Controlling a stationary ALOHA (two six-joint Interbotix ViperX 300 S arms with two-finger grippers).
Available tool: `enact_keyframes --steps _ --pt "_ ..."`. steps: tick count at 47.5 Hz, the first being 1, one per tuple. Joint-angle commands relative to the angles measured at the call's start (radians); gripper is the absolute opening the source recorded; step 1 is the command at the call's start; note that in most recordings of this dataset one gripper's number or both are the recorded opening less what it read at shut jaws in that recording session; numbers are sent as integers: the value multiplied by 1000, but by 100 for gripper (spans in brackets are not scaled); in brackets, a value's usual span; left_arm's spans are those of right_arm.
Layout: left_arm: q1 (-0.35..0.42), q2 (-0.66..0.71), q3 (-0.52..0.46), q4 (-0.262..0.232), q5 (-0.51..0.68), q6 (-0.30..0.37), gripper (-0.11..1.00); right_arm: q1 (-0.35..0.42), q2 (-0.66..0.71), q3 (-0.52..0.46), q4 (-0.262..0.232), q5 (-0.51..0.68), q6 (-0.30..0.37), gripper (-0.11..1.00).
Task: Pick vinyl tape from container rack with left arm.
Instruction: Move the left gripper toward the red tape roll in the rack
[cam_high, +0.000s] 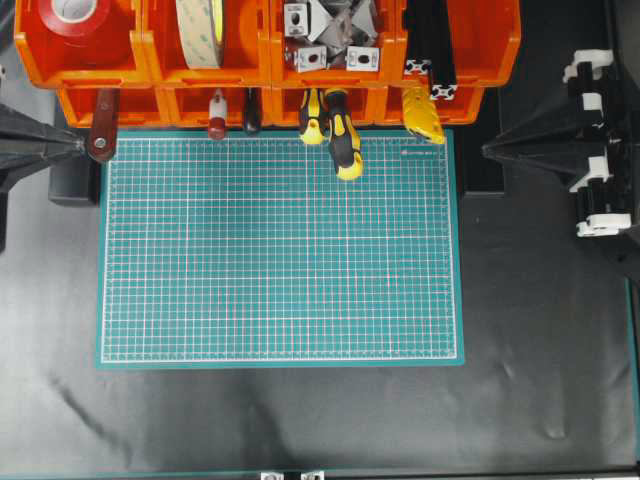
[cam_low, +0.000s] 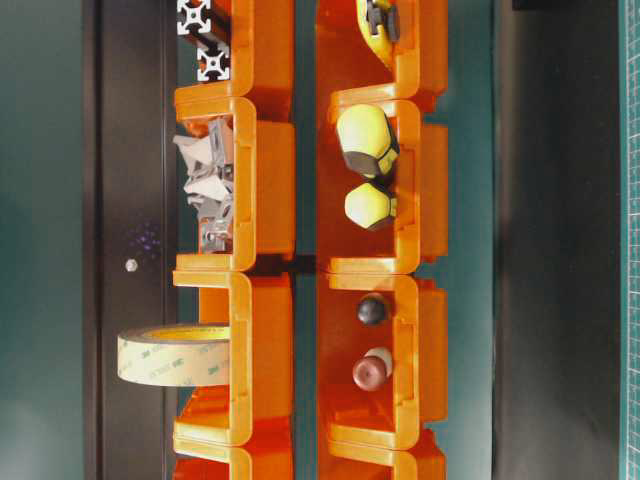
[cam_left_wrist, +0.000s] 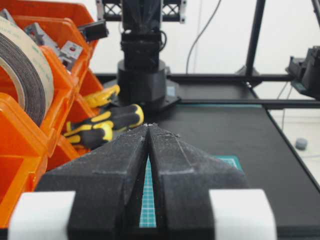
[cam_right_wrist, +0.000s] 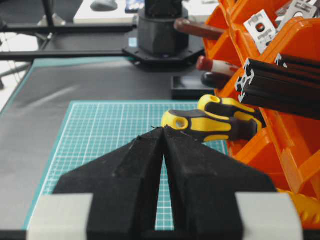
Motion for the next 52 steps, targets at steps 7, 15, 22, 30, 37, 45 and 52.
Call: enact_keyframes --steps 7,15,22,30,37,45,52 --pt "2 38 -212 58 225 -71 -1 -14 6 -41 29 -40 37 0" --pt "0 81 -382 60 525 -94 -1 -15 23 -41 29 -44 80 0" --pt "14 137 -551 66 813 -87 -1 -14 41 -46 31 -44 91 0" --pt "60 229 -762 74 1141 -71 -1 -14 43 -46 29 -46 91 0" --pt "110 311 -907 78 1356 -6 -1 -15 43 -46 29 -43 91 0" --pt "156 376 -994 78 1505 130 -1 -9 43 -46 29 -20 94 0" --pt "195 414 -1023 78 1545 192 0 -8 43 -46 29 -18 94 0"
